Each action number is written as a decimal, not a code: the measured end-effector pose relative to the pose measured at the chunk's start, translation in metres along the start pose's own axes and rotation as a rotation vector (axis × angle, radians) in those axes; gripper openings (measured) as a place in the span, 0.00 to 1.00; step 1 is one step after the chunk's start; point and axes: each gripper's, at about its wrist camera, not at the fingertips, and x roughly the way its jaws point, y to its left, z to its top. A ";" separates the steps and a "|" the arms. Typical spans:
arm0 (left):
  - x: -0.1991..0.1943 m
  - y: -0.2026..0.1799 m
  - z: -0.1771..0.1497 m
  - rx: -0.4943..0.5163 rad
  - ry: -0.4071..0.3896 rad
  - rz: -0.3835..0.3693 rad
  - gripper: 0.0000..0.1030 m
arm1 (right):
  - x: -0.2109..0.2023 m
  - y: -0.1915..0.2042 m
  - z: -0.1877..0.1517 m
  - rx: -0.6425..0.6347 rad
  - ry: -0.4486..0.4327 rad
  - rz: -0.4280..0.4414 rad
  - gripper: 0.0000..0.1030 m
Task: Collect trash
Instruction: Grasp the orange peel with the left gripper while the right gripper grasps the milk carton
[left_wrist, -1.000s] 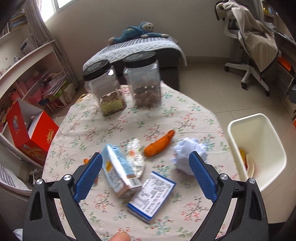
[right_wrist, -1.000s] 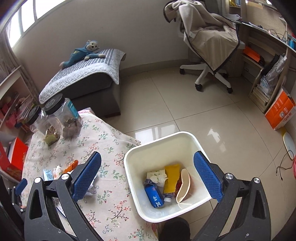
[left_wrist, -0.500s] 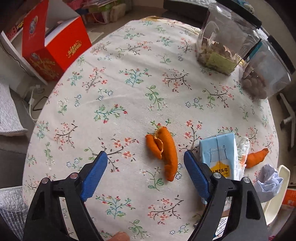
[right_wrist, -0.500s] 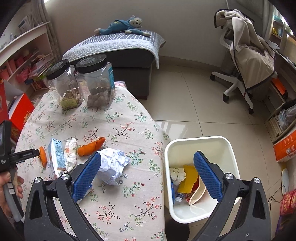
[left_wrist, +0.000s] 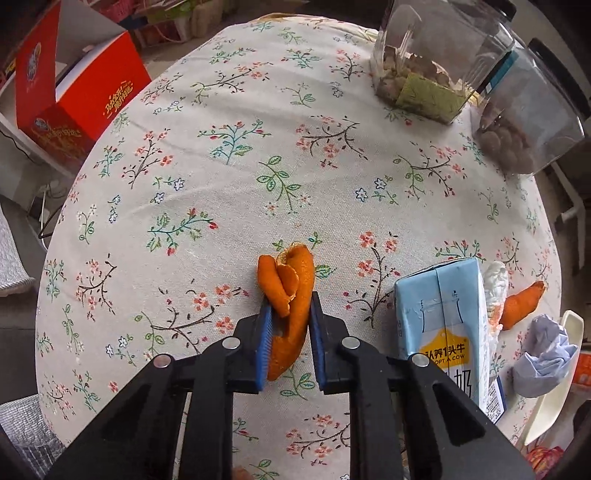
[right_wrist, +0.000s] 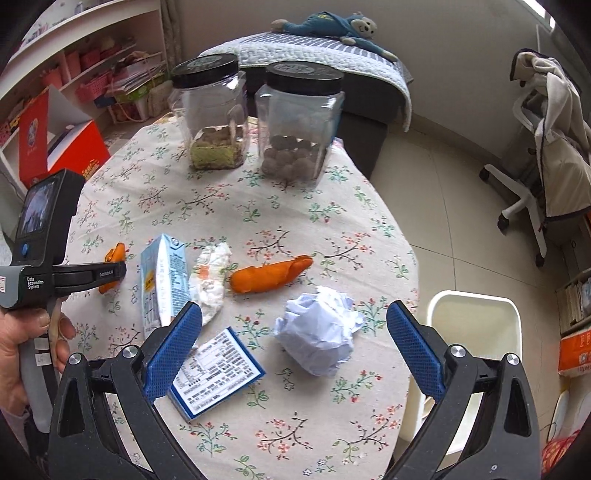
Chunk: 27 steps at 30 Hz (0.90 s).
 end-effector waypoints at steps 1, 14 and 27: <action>-0.005 0.005 0.000 -0.004 -0.013 -0.004 0.18 | 0.003 0.010 0.001 -0.024 0.002 0.007 0.93; -0.076 0.059 0.003 -0.025 -0.191 -0.039 0.18 | 0.071 0.132 0.004 -0.376 -0.035 -0.115 0.93; -0.076 0.090 0.005 -0.077 -0.206 -0.044 0.18 | 0.075 0.108 0.027 -0.144 0.007 0.146 0.52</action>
